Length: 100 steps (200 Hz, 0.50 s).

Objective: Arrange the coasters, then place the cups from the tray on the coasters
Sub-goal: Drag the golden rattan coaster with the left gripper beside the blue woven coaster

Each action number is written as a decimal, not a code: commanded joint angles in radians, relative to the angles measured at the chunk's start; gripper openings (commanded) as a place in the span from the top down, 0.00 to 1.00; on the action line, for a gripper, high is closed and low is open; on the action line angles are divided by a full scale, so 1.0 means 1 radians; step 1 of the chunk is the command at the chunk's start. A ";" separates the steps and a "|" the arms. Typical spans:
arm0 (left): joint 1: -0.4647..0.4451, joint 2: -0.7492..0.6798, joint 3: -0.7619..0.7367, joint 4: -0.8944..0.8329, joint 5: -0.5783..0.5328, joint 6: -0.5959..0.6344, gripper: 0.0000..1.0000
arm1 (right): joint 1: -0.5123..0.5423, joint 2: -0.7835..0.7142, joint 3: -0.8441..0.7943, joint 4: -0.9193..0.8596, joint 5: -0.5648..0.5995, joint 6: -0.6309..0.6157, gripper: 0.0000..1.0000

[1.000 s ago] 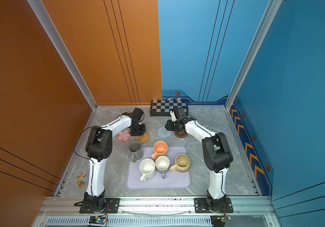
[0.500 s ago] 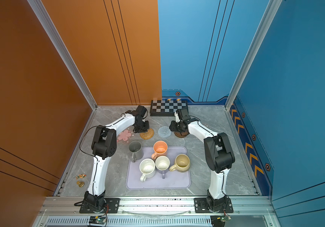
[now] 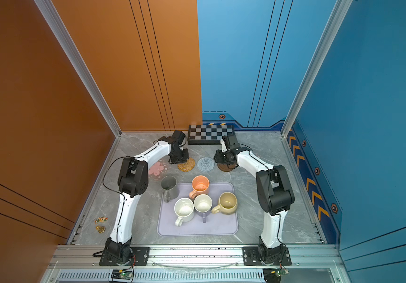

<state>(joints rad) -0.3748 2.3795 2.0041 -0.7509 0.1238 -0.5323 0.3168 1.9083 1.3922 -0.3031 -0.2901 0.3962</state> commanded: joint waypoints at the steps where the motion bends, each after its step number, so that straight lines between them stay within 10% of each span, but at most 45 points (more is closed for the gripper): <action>1: -0.009 0.073 -0.014 -0.031 -0.009 -0.029 0.82 | -0.006 -0.020 0.011 -0.009 -0.001 0.005 0.59; 100: 0.003 0.062 -0.004 -0.030 -0.013 -0.037 0.82 | 0.003 -0.005 0.017 -0.011 -0.009 0.021 0.59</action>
<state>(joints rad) -0.3744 2.3886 2.0201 -0.7509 0.1234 -0.5583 0.3149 1.9083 1.3922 -0.3031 -0.2909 0.4011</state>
